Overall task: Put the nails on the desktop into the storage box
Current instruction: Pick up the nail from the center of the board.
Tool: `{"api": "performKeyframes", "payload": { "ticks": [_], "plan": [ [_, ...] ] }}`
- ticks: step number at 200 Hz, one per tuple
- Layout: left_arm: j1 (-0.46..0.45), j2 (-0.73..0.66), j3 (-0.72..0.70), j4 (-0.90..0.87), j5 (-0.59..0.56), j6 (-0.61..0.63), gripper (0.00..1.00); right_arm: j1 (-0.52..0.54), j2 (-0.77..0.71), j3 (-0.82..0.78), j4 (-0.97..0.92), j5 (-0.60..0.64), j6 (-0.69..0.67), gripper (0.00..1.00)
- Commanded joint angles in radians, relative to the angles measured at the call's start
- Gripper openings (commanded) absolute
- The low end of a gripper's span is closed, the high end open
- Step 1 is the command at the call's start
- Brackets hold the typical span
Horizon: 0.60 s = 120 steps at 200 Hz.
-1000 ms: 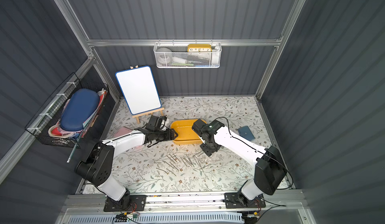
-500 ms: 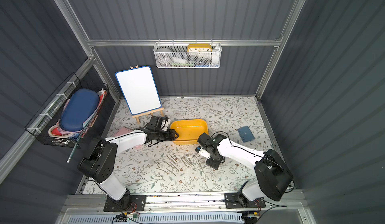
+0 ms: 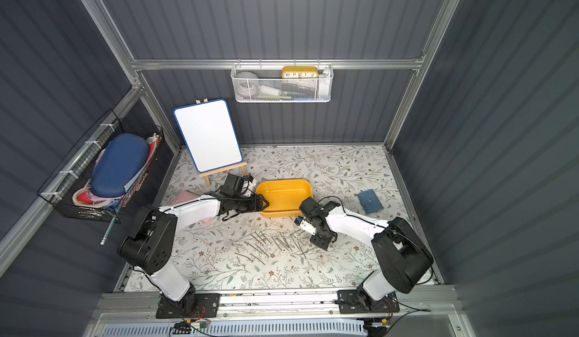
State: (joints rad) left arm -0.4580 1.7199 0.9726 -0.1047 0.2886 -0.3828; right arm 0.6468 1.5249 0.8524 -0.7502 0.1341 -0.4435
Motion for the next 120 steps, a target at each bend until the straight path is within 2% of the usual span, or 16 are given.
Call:
{"api": "performKeyframes", "payload": {
  "ticks": [1, 48, 82, 88, 101, 120],
  "plan": [
    [0.006, 0.019, 0.011, 0.002, 0.017, 0.028, 0.73, -0.002, 0.002, -0.023, -0.002, -0.015, 0.006, 0.51],
    [0.009, 0.026, 0.011, -0.001, 0.022, 0.032, 0.73, -0.002, -0.005, -0.092, 0.042, 0.038, 0.008, 0.51],
    [0.009, 0.033, 0.011, -0.002, 0.021, 0.034, 0.72, -0.002, 0.084, -0.077, 0.059, 0.071, 0.038, 0.43],
    [0.009, 0.033, 0.011, -0.004, 0.021, 0.036, 0.72, -0.002, 0.108, -0.054, 0.034, 0.081, 0.051, 0.39],
    [0.01, 0.03, 0.012, -0.007, 0.019, 0.036, 0.72, -0.004, 0.14, -0.022, 0.007, 0.087, 0.058, 0.22],
    [0.012, 0.026, 0.012, -0.007, 0.018, 0.036, 0.72, -0.014, 0.136, -0.025, 0.011, 0.091, 0.068, 0.05]
  ]
}}
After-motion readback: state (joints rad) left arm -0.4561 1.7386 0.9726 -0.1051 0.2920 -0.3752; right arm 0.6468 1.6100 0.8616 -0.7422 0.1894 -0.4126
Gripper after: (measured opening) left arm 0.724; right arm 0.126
